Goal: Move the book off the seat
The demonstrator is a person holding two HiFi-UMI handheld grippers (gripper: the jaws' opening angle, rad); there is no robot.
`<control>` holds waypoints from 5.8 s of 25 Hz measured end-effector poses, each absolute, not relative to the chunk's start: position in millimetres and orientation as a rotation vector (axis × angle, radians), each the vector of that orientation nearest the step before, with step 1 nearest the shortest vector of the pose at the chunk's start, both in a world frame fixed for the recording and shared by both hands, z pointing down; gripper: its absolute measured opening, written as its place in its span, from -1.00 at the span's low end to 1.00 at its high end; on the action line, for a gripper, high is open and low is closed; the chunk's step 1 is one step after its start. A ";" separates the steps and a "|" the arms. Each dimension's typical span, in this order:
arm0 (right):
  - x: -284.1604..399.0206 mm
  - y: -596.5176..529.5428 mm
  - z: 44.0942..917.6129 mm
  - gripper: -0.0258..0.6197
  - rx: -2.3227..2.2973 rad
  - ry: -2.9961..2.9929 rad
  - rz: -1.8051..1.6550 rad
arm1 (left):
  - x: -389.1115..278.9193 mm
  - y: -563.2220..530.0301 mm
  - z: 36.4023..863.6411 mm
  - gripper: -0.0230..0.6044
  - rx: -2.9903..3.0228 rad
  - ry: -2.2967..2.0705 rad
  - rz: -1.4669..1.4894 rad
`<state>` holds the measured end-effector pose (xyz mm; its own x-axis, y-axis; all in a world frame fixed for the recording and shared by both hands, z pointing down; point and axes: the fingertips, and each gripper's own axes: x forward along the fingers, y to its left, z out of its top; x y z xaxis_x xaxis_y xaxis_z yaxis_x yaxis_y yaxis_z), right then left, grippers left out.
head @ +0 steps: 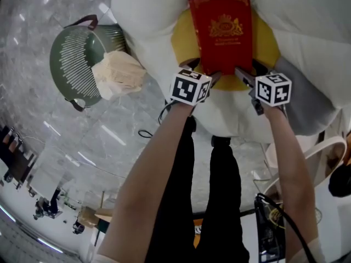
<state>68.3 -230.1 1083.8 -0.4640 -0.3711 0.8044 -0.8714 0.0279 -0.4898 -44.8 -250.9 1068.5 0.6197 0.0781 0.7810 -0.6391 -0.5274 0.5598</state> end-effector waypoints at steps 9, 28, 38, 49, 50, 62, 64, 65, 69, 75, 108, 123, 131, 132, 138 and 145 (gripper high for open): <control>52.3 -221.7 1070.1 0.10 1.282 -1.828 1.461 | -51.8 -249.4 1061.1 0.02 1.995 -0.440 1.074; 27.1 -233.5 916.1 0.10 1.348 -1.867 1.408 | -74.8 -259.8 910.2 0.01 2.043 -0.472 0.982; 15.6 -222.5 838.6 0.10 1.472 -1.867 1.428 | -83.5 -260.6 832.3 0.00 2.128 -0.387 1.046; 22.5 -176.3 798.5 0.10 1.565 -1.877 1.441 | -72.2 -221.9 792.3 0.00 2.183 -0.294 1.098; 24.6 -172.1 796.7 0.10 1.569 -1.883 1.440 | -69.8 -218.1 790.6 0.00 2.192 -0.295 1.099; 71.8 -98.6 757.7 0.10 1.609 -1.879 1.425 | -20.5 -148.8 747.7 0.00 2.223 -0.277 1.086; 81.0 -83.2 751.3 0.10 1.627 -1.869 1.431 | -11.3 -135.3 743.0 0.00 2.233 -0.260 1.094; 85.6 -75.2 748.2 0.10 1.637 -1.863 1.434 | -6.1 -128.2 740.4 0.00 2.238 -0.249 1.097; 103.7 -40.2 738.9 0.10 1.689 -1.835 1.456 | 14.8 -98.0 730.7 0.00 2.257 -0.190 1.123; 130.1 9.5 733.8 0.10 1.790 -1.781 1.499 | 46.9 -55.9 725.3 0.00 2.288 -0.090 1.171; 228.5 236.2 781.3 0.10 2.359 -1.318 1.731 | 194.7 137.8 771.4 0.00 2.386 0.571 1.433; 248.8 298.2 824.6 0.10 2.497 -1.091 1.870 | 234.6 195.1 816.7 0.00 2.281 0.793 1.523; 250.1 307.1 840.4 0.10 2.508 -1.068 1.917 | 239.1 203.6 829.8 0.01 2.226 0.796 1.545; 249.7 307.8 841.9 0.10 2.508 -1.069 1.922 | 238.7 204.3 831.1 0.01 2.223 0.795 1.550; 243.6 308.4 849.2 0.10 2.484 -1.073 1.929 | 231.4 204.3 841.6 0.01 2.192 0.780 1.576; 242.6 308.9 855.6 0.10 2.504 -1.060 1.940 | 231.6 203.0 848.4 0.01 2.172 0.725 1.569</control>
<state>242.6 308.9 855.6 0.1326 -0.5860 0.7994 -0.3562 -0.7808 -0.5133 231.6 203.0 848.4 0.2503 0.5974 0.7619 0.1933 -0.8019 0.5653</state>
